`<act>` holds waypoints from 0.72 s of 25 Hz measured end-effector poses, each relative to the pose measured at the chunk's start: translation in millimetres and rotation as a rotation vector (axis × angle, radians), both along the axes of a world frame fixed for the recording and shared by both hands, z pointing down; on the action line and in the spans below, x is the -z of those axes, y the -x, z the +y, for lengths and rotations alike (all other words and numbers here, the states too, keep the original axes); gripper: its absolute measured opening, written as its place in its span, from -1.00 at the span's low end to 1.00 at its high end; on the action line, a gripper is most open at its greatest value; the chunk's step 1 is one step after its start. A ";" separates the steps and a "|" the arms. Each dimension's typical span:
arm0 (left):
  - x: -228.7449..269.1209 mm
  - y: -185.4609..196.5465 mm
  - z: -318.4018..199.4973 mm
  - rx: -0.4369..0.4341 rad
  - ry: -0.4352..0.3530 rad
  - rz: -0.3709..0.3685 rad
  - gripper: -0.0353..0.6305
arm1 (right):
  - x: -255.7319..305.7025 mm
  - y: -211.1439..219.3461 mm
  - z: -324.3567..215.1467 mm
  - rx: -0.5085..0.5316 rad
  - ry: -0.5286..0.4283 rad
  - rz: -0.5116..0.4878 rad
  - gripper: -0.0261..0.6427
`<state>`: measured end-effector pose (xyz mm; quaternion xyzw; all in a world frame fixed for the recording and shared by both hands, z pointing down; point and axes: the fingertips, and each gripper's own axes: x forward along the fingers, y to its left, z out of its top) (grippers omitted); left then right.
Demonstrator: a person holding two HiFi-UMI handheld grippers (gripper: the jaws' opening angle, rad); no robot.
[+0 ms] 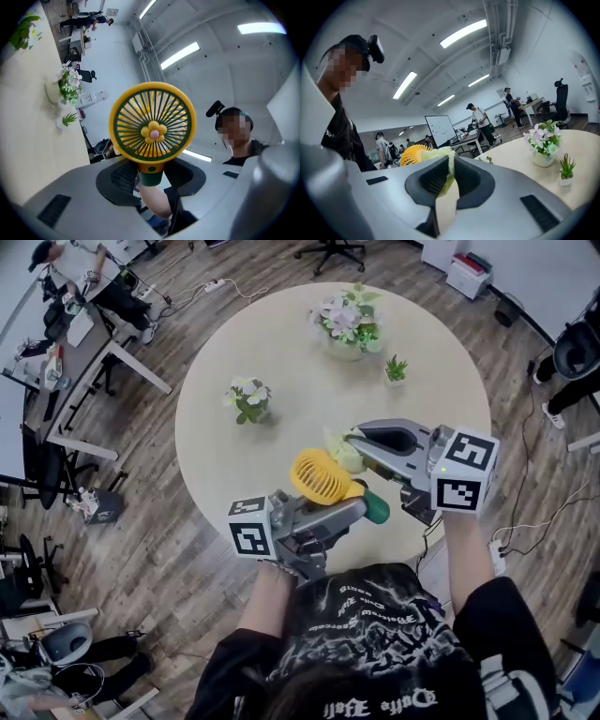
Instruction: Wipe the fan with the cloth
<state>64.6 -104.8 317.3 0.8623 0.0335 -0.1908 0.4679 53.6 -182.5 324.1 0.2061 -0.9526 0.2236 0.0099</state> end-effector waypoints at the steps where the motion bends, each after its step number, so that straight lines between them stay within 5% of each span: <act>1: 1.2 1.1 -1.6 0.005 0.000 0.006 -0.31 | -0.4 0.5 2.7 -0.001 -0.010 -0.005 -0.80; 12: -6.2 12.2 -7.3 0.050 0.012 -0.051 -0.31 | 14.4 1.4 35.6 0.106 -0.131 -0.028 -0.80; 18: -14.8 15.2 -12.2 0.082 0.008 -0.073 -0.31 | 6.6 0.5 42.9 0.151 -0.119 -0.023 -0.80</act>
